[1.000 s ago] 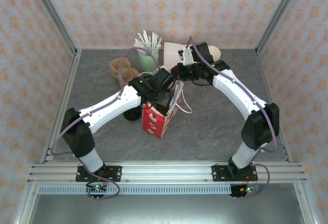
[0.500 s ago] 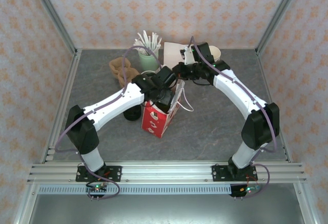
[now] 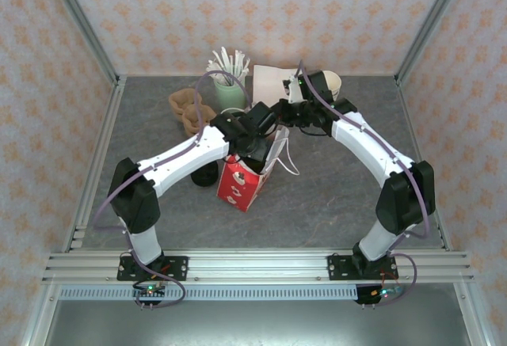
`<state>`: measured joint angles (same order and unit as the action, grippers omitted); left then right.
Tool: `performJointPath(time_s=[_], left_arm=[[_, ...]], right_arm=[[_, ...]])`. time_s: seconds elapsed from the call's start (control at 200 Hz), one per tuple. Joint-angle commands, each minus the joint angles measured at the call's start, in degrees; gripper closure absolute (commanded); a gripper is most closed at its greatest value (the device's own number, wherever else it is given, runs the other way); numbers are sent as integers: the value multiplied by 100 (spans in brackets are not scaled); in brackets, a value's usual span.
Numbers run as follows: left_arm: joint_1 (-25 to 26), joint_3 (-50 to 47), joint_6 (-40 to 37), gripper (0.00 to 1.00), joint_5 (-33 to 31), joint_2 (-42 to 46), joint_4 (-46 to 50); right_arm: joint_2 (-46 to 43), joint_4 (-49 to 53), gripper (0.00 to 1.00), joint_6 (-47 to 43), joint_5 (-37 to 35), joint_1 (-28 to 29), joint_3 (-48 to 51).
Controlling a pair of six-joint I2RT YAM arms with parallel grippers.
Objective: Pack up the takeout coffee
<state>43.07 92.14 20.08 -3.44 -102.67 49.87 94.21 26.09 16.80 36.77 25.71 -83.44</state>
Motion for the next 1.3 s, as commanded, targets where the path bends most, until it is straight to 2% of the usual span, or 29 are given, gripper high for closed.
performJointPath(time_s=[0.0, 0.425, 1.031, 1.291], left_arm=[[70, -81, -254, 41, 221, -512, 131], [74, -126, -307, 41, 287, -810, 58], [65, -258, -268, 41, 311, -739, -80], [44, 125, -201, 33, 358, -355, 49]], right_arm=[[-404, -595, 100, 180, 738, 250, -98], [-336, -455, 100, 102, 754, 251, -211], [-305, -335, 100, 46, 779, 248, -345], [-259, -259, 100, -139, 779, 256, -604]])
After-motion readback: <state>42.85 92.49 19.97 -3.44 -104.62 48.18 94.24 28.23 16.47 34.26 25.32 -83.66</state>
